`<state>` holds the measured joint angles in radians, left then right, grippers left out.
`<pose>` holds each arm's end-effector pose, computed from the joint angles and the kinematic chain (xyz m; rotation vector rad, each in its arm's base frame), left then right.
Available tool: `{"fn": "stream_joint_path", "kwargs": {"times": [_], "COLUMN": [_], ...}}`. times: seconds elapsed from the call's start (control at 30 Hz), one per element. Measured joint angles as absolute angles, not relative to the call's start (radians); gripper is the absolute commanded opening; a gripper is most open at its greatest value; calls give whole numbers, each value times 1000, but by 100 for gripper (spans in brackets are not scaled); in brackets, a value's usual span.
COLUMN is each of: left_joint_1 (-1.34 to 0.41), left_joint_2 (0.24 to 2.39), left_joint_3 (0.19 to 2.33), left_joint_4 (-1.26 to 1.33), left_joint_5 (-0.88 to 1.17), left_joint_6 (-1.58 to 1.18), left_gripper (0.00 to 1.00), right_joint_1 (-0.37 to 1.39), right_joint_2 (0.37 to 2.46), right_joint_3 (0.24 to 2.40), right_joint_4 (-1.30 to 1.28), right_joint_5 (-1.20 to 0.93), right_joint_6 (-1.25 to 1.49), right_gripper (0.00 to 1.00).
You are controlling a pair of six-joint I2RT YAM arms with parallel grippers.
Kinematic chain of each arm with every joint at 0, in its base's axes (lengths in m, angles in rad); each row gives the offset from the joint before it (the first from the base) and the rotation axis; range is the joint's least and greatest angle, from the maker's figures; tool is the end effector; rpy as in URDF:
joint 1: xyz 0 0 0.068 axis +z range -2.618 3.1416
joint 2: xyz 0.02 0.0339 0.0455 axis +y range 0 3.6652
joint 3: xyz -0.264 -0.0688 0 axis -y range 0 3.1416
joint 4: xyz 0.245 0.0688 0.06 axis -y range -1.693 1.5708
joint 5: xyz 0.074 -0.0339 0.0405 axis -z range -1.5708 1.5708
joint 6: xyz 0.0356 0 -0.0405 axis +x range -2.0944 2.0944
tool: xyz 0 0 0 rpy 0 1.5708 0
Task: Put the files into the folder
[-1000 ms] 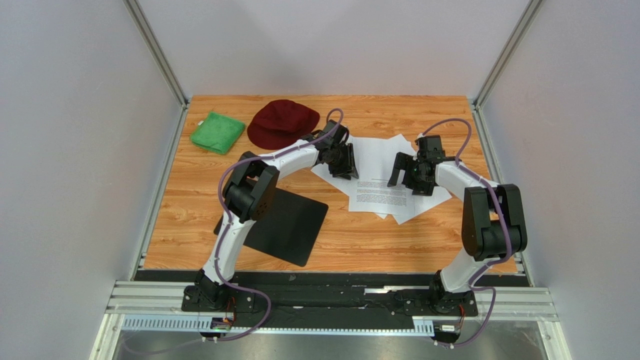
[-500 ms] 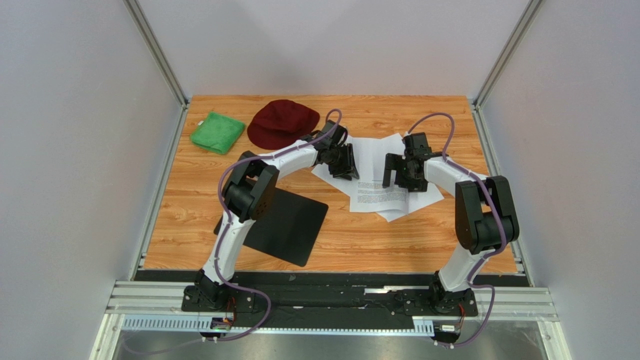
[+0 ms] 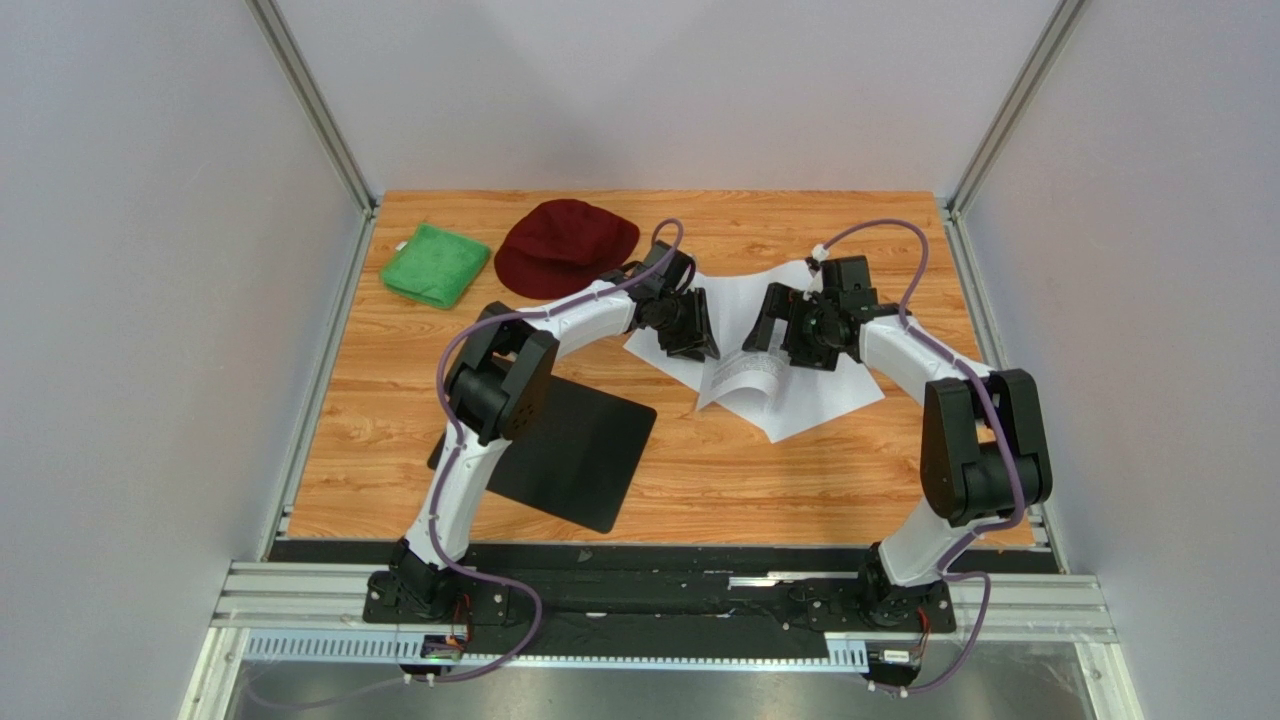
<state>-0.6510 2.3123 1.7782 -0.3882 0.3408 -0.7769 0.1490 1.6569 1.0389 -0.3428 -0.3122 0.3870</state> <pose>0.3943 -0.3153 0.1494 -0.0141 2.7156 -0.9493 0.3336 0.0611 0.1950 0.1787 2.5667 0.6042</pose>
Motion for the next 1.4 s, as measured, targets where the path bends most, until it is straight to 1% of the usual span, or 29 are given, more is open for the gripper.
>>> {"fn": "stream_joint_path", "kwargs": {"times": [0.2,0.37,0.6,0.8,0.97,1.23,1.4], "left_joint_1": [-651,-651,-649,-641,-638,-635,-634], "left_joint_2": [2313,2313,2314,2314,2314,2314,2314], "left_joint_3": [1778,1778,1773,1762,1758,1754,1753], "left_joint_4": [-387,-386,-383,-371,-364,-359,-356], "left_joint_5": [347,351,373,395,405,414,418], "left_joint_6": [-777,-777,-777,-778,-779,-779,-779], "left_gripper": [41,40,40,40,40,39,39], "right_joint_1": [123,89,82,82,81,78,65], "right_joint_2": [1659,1678,1693,1631,1575,1569,1569], "right_joint_3": [978,896,865,796,790,731,719], "right_joint_4": [-220,-57,87,124,141,188,287], "right_joint_5": [-423,-530,-627,-657,-669,-692,-742], "right_joint_6": [483,574,582,579,576,598,688], "right_gripper": [100,100,100,100,100,100,100]}}
